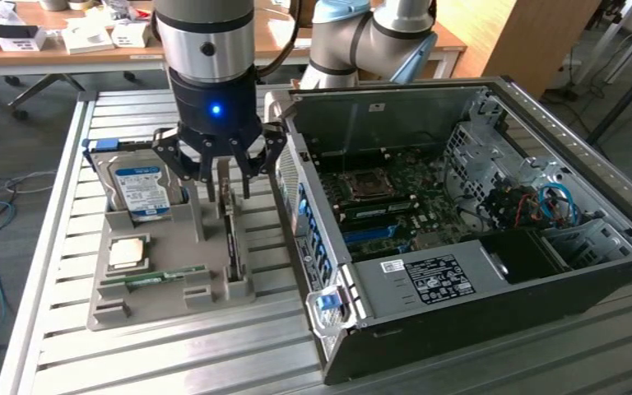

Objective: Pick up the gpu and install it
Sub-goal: 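Pick up the gpu and move the gpu toward the slot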

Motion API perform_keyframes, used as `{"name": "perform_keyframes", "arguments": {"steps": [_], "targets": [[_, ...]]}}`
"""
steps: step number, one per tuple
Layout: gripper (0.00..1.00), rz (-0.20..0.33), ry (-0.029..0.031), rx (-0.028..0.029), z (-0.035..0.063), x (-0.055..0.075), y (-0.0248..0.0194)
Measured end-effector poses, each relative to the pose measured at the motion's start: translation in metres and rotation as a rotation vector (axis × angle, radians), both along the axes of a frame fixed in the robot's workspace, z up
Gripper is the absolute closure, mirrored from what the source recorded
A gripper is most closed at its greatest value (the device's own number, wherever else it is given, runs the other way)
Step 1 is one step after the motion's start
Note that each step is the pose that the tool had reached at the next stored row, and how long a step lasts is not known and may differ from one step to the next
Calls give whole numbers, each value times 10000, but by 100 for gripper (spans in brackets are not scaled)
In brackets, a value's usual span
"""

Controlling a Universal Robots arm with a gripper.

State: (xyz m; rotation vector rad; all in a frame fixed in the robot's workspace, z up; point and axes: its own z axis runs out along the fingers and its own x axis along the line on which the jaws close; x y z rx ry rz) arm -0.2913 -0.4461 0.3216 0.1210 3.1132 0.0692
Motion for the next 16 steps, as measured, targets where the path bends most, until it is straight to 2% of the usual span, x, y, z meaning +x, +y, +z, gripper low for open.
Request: {"name": "perform_keyframes", "arguments": {"steps": [8, 16], "targets": [[53, 0, 2, -2, -4, 14, 0], [53, 0, 3, -3, -78, 13, -1]]}}
